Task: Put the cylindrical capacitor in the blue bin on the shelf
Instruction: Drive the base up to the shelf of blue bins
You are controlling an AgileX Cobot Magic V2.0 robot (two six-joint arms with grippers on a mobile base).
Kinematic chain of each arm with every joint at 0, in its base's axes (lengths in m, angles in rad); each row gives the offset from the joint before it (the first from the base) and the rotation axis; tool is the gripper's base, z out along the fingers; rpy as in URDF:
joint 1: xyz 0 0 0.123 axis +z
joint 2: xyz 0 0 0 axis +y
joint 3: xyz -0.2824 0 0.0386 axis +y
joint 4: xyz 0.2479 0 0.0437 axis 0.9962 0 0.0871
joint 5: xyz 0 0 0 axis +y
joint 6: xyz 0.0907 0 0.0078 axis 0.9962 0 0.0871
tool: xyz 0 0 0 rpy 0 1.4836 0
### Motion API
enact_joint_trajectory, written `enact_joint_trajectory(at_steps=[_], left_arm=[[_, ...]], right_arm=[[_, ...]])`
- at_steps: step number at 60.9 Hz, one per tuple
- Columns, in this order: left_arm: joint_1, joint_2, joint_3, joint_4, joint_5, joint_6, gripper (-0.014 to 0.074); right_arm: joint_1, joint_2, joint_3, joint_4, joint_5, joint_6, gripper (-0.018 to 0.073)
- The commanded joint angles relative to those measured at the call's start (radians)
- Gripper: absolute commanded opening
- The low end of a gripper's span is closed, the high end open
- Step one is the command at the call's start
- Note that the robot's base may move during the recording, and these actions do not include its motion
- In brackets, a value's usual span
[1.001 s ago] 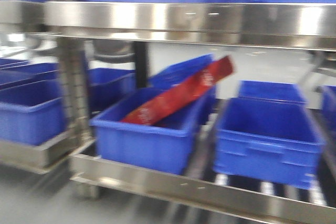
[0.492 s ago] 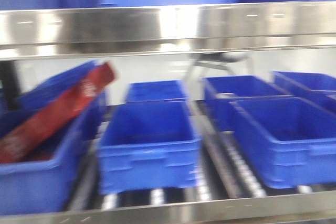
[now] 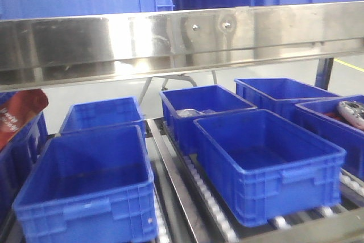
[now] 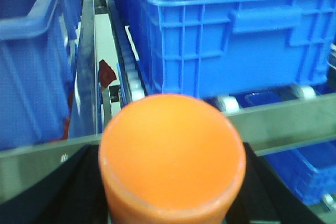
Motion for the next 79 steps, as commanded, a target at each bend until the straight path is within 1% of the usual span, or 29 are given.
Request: enact_joint_trajectory(at_steps=[1,79], left_arm=[[-0.006,-0.004,0.0,0.001,-0.026,-0.002,-0.0111],[-0.006,-0.004,0.0,0.001,-0.026,-0.002,-0.0111]], right_arm=[[0.003,0.0,-0.001,-0.001,-0.028,-0.004,-0.01],[0.003,0.0,-0.001,-0.001,-0.028,-0.004,-0.01]])
